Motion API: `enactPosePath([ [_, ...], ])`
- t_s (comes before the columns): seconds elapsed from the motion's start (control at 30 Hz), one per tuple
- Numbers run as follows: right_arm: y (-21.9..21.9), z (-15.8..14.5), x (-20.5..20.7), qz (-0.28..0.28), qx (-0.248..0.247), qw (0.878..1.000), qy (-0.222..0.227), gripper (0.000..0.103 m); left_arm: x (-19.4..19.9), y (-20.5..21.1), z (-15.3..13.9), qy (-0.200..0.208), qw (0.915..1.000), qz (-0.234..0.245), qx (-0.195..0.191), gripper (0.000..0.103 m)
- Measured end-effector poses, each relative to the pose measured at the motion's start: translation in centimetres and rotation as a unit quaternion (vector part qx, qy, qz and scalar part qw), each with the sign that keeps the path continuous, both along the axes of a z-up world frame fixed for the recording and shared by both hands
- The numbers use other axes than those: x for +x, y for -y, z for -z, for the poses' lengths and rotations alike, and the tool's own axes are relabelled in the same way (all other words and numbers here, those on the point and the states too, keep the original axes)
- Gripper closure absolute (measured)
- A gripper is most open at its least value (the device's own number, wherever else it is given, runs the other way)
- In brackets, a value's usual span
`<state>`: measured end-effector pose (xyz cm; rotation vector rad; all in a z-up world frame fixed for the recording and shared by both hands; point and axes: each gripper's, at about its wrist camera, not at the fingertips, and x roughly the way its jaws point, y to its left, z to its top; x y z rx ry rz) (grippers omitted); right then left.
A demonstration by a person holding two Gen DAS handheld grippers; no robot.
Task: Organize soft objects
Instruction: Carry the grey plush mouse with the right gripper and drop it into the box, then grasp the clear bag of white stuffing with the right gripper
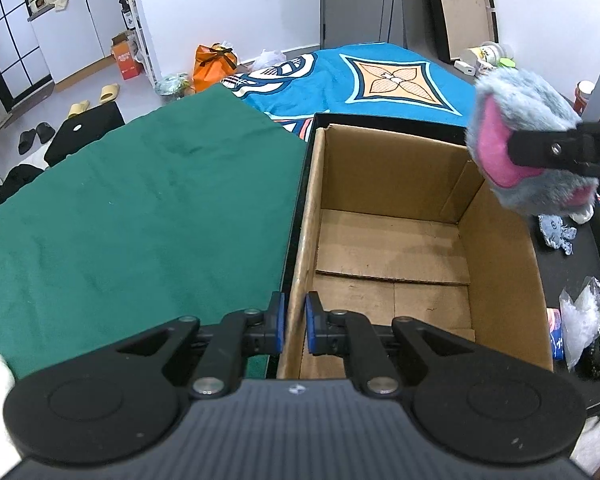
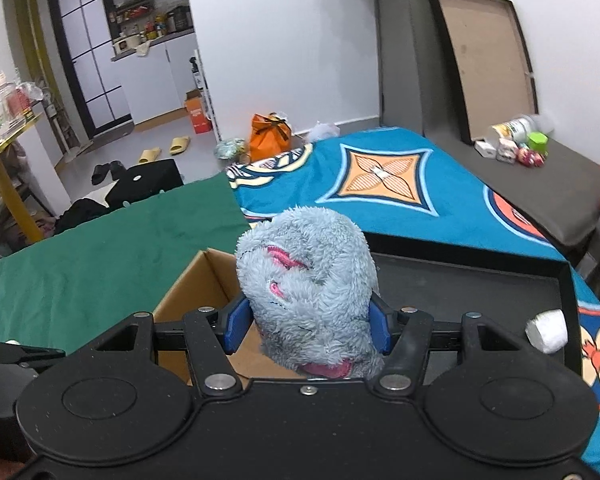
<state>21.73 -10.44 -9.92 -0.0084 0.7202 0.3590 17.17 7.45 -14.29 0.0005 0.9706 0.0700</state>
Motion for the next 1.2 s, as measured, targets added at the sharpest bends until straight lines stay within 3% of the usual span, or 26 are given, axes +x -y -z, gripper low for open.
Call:
enactPosePath([
  [0.23, -0.1, 0.6, -0.3, 0.008, -0.020, 1.000, -0.006, 0.014, 0.1, -0.2, 0.1, -0.003, 1.0000, 0.001, -0.008, 0.093],
  [0.63, 4.3, 2.6, -2.8, 0.063, -0.008, 0.997, -0.042, 0.014, 0.0, 0.4, -0.2, -0.004, 0.9999, 0.003, 0.014, 0.093],
  [0.93, 6.4, 4.7, -5.0, 0.128, -0.030, 0.989, -0.068, 0.014, -0.4, 1.3, -0.5, 0.000, 0.9987, 0.008, 0.050, 0.088],
  [1.03, 7.2, 5.1, -5.7, 0.147, -0.031, 0.986, -0.066, 0.014, -0.5, 1.5, -0.6, -0.002, 0.9982, 0.008, 0.060, 0.082],
  [1.2, 8.5, 5.6, -6.7, 0.194, -0.021, 0.979, -0.053, 0.014, -0.9, 2.2, -1.0, 0.014, 0.9965, 0.014, 0.081, 0.053],
])
